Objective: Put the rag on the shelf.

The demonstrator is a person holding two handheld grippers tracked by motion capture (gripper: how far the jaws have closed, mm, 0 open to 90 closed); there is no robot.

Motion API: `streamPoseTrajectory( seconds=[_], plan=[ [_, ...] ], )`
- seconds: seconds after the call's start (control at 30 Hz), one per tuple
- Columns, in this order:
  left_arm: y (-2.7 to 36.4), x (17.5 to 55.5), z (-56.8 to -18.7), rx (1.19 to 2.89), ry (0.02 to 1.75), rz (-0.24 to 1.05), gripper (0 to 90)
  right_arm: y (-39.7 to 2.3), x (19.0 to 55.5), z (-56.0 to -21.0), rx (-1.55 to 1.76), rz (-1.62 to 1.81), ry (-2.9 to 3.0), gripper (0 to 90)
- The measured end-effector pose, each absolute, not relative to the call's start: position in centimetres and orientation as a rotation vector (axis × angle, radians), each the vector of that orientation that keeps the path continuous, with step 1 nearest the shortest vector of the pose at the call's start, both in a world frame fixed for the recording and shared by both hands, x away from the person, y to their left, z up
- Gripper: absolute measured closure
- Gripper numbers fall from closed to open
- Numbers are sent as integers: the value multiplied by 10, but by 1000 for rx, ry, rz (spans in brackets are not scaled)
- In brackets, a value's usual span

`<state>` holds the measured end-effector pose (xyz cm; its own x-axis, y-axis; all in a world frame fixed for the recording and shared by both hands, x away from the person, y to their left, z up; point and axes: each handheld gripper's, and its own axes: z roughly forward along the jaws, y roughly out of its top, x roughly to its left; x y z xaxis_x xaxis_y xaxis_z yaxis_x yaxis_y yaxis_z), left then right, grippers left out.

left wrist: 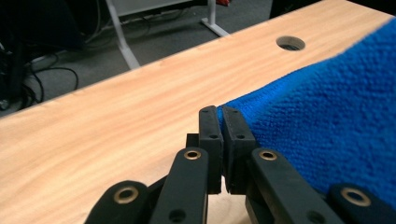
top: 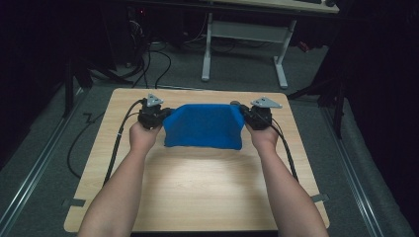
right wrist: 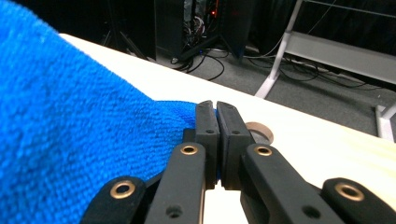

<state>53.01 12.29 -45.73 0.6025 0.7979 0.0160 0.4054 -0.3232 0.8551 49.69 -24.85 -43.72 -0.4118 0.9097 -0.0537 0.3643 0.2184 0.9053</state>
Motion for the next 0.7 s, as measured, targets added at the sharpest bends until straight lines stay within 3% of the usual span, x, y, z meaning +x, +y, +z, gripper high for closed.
streamPoseTrajectory(
  seconds=[0.7],
  plan=[
    [124, 519, -497, 1965, 998, 465, 875, -249, 491, -473, 1223, 1136, 1951, 886]
  ],
)
